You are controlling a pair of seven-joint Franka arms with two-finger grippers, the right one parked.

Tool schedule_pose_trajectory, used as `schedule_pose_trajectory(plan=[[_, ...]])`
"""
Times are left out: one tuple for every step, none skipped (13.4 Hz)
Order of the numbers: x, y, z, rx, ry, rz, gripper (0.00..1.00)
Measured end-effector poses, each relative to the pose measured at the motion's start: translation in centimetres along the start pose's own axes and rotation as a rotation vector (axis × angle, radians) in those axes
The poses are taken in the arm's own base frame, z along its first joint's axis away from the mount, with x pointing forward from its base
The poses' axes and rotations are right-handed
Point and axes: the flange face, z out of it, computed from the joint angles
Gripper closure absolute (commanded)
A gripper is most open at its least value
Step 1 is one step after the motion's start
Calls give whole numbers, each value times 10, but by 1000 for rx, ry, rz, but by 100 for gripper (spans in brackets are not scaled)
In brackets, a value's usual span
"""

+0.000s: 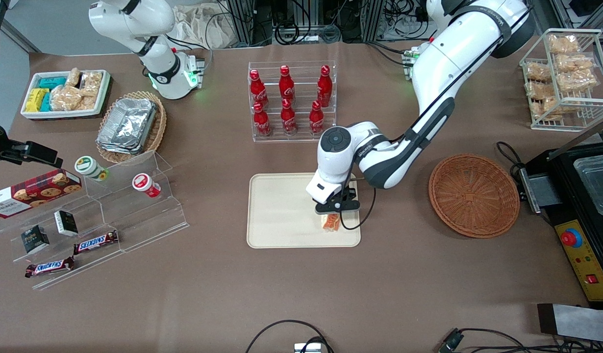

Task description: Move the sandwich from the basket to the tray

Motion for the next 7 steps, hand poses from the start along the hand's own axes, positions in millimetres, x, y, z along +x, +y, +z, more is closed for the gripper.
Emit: schedule_pose_trajectory(plan=[[2,0,-2,-3,3,-4,14],[6,1,-5,-9,10,-11,14],[13,2,-11,-18,22,-22,14],[21,2,-18,-28,37,-34,14],[30,2,-26,-37,51,-46,15],[38,1,-33,-41,61,-59,15],[46,0,-42,-45,65,-79,15]])
